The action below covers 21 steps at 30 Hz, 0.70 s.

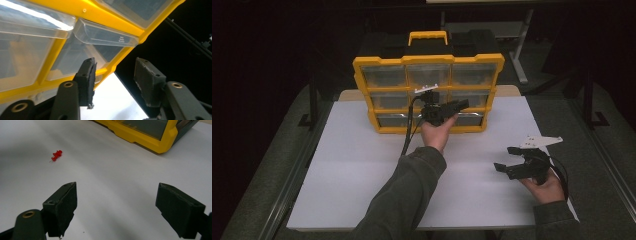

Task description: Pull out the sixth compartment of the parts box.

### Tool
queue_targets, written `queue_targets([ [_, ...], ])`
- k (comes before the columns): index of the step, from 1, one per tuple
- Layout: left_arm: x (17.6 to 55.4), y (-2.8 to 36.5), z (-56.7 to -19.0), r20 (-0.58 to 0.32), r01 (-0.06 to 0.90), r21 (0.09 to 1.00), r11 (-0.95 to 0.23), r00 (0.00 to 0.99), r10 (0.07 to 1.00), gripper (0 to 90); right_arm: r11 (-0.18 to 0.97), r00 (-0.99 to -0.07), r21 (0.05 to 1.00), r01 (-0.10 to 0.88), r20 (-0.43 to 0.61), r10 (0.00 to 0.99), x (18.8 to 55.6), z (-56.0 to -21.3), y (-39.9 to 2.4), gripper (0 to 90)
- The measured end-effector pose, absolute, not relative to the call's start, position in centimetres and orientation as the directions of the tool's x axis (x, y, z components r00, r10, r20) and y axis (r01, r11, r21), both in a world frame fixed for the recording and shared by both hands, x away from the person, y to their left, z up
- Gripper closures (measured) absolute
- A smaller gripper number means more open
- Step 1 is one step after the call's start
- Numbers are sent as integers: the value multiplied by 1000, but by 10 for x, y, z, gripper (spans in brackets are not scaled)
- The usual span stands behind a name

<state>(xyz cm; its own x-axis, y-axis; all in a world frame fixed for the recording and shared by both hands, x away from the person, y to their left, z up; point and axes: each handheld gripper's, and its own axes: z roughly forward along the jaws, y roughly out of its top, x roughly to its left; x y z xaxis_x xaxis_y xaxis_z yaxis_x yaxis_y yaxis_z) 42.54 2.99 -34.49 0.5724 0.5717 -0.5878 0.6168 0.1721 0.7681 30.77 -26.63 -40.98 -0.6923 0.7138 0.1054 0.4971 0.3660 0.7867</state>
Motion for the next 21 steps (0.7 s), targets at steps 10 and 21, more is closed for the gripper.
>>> queue_targets([
  [10,429,16,-351,-676,633,711,305,497,544,634,358,-695,795,490,108,711,307,-409,-268,168],
  [21,433,10,-353,-718,624,681,384,466,517,716,351,-693,800,487,109,713,306,-408,-269,172],
])
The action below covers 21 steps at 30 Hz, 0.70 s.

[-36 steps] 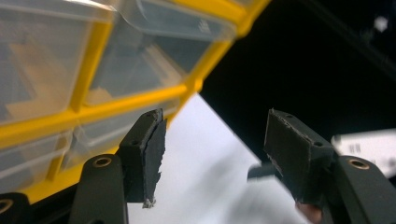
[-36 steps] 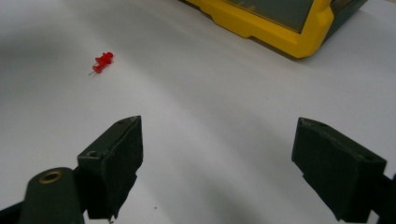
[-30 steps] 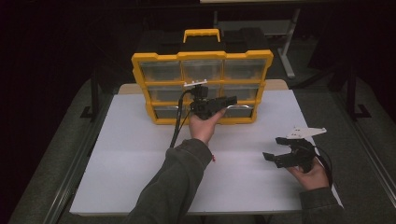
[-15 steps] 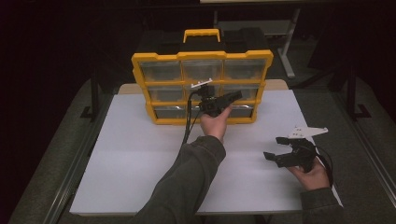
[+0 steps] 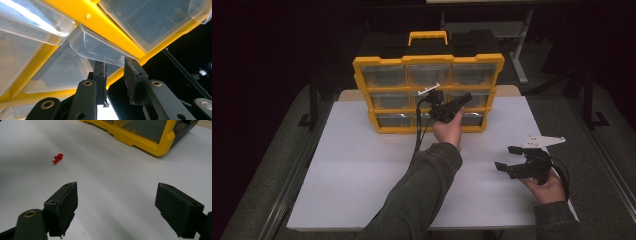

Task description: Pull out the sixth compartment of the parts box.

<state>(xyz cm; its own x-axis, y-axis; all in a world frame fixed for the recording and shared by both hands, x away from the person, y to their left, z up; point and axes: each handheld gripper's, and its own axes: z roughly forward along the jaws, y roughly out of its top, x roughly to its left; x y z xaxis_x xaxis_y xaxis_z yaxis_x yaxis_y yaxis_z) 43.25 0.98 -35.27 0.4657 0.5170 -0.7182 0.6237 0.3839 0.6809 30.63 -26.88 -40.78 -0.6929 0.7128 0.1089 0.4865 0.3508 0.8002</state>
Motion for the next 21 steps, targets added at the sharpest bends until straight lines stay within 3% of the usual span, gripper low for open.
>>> queue_targets([
  [21,430,0,-356,-764,625,636,453,425,486,767,362,-702,801,476,99,705,305,-408,-268,184],
])
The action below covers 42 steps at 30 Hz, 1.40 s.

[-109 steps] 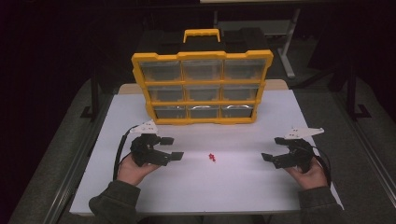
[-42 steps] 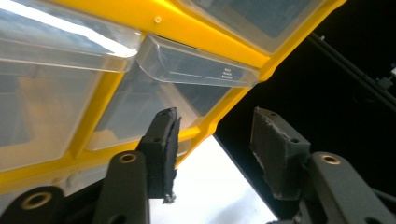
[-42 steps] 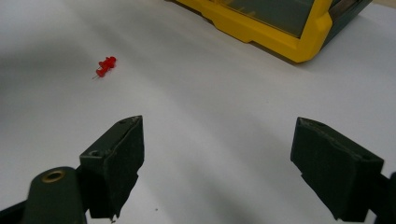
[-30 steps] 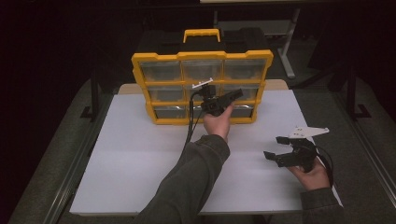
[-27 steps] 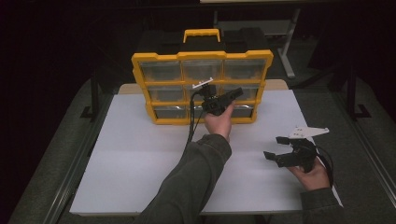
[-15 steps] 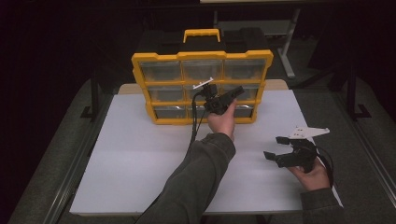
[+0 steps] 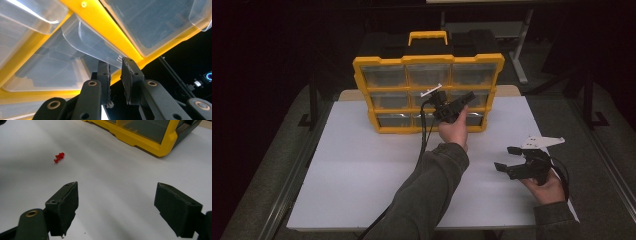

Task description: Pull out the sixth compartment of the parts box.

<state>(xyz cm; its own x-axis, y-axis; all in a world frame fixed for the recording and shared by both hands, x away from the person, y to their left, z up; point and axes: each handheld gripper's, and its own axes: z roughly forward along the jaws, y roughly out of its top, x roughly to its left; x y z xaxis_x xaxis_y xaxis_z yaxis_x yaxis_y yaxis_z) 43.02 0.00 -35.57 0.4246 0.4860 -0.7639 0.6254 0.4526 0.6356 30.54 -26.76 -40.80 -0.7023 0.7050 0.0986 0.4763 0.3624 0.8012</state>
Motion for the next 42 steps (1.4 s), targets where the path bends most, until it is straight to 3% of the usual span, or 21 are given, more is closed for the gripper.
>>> queue_targets([
  [12,427,5,-362,-797,623,600,502,416,437,791,373,-706,798,473,90,703,304,-409,-267,185],
  [42,413,8,-363,-797,648,602,467,453,399,796,399,-703,778,485,76,707,306,-413,-264,180],
])
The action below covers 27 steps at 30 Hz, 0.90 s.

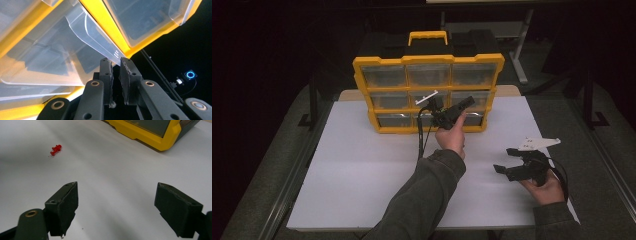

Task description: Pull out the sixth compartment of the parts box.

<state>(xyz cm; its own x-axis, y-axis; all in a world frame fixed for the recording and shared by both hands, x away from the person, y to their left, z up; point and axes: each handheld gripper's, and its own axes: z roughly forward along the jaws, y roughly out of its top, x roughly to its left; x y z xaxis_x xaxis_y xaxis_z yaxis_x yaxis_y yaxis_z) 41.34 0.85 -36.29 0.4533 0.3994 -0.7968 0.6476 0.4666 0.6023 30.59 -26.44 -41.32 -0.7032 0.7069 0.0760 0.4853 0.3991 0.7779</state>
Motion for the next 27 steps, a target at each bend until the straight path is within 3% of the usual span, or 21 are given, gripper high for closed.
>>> queue_targets([
  [17,398,12,-363,-783,649,621,440,484,391,798,401,-701,773,491,77,709,306,-414,-263,178],
  [27,388,18,-357,-688,619,717,321,551,474,756,408,-703,770,491,74,708,306,-415,-262,175],
])
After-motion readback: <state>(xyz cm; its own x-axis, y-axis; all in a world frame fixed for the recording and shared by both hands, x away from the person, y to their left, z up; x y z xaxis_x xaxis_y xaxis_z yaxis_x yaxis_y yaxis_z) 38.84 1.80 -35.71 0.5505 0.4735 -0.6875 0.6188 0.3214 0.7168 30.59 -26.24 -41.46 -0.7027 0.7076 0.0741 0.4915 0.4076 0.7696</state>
